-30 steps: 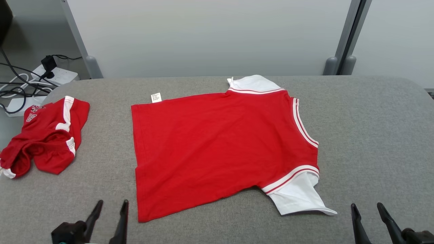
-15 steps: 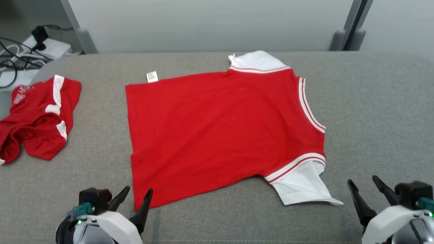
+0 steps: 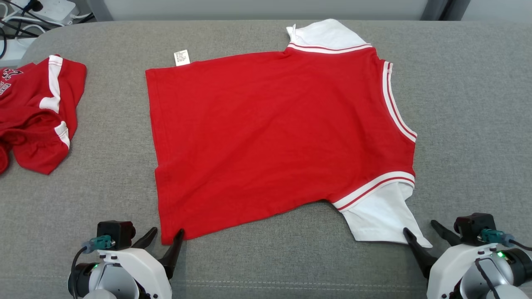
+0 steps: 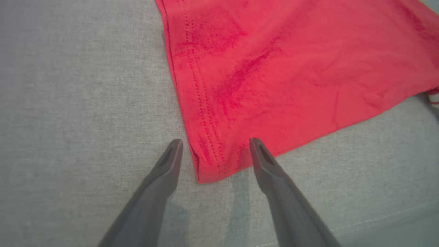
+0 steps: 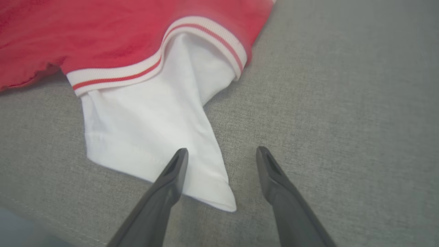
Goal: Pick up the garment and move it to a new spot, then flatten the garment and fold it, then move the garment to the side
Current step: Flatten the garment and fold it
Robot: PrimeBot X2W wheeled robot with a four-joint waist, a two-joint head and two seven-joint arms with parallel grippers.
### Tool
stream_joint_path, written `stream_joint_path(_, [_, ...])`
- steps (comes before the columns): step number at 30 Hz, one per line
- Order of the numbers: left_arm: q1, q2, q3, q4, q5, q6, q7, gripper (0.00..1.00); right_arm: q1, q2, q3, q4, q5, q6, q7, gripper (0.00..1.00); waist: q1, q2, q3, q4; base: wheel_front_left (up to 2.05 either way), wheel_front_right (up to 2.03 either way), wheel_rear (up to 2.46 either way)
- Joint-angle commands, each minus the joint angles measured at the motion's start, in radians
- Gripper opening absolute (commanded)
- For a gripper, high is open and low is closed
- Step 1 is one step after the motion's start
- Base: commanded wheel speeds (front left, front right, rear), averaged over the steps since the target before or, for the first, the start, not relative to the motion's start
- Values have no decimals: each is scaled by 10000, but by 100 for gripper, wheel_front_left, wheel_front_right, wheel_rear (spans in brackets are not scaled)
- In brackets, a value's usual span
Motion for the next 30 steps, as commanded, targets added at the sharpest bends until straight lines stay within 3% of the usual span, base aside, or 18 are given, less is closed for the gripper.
stream_joint_path(1, [-518, 167, 329, -111, -104, -100, -1, 100, -127, -187, 275, -195, 76, 14, 35, 98, 0, 0, 49, 0, 0, 0, 0])
stream_joint_path(6, [-610, 136, 271, 202, -239, -181, 173, 100, -59, -103, 484, -172, 78, 14, 167, 56, 0, 0, 148, -50, 0, 0, 0])
stream_joint_path(7, [-645, 115, 257, 267, -276, -210, 204, 100, -64, -88, 497, -156, 69, 14, 180, 52, 0, 0, 162, -54, 0, 0, 0])
stream_joint_path(11, [-752, 82, 209, 510, -330, -214, 348, 100, -62, -61, 601, -81, 66, 14, 259, 54, 0, 0, 205, -66, 0, 0, 0])
stream_joint_path(15, [-842, 54, 139, 824, -410, -194, 617, 100, -40, -17, 659, -37, 85, 14, 294, 68, 0, 0, 230, -96, 0, 0, 0])
stream_joint_path(16, [-839, 40, 116, 881, -448, -209, 691, 100, -25, 4, 664, -19, 94, 14, 313, 61, 0, 0, 227, -104, 0, 0, 0])
stream_joint_path(17, [-829, 28, 82, 915, -481, -241, 758, 91, -10, 19, 664, 19, 93, 14, 370, 40, 0, 0, 222, -115, 0, 0, 0])
stream_joint_path(18, [-823, 15, 68, 917, -504, -259, 769, 49, 10, 34, 637, 49, 86, 14, 396, 0, 0, 0, 211, -121, 0, 0, 0])
stream_joint_path(19, [-792, -2, 32, 914, -546, -294, 835, 0, 58, 67, 586, 87, 123, 14, 452, 0, 0, 0, 195, -123, 0, 0, 0])
stream_joint_path(24, [-341, 48, -39, 468, -728, -315, 1073, 0, 538, 194, 15, -117, 194, 14, 381, 0, 0, 0, 74, -101, 0, 0, 0])
stream_joint_path(30, [606, 440, 241, -871, -917, 34, 1133, 0, 1748, 548, -1088, -1155, 347, 14, 329, 0, 0, 0, -44, -17, 0, 0, 0])
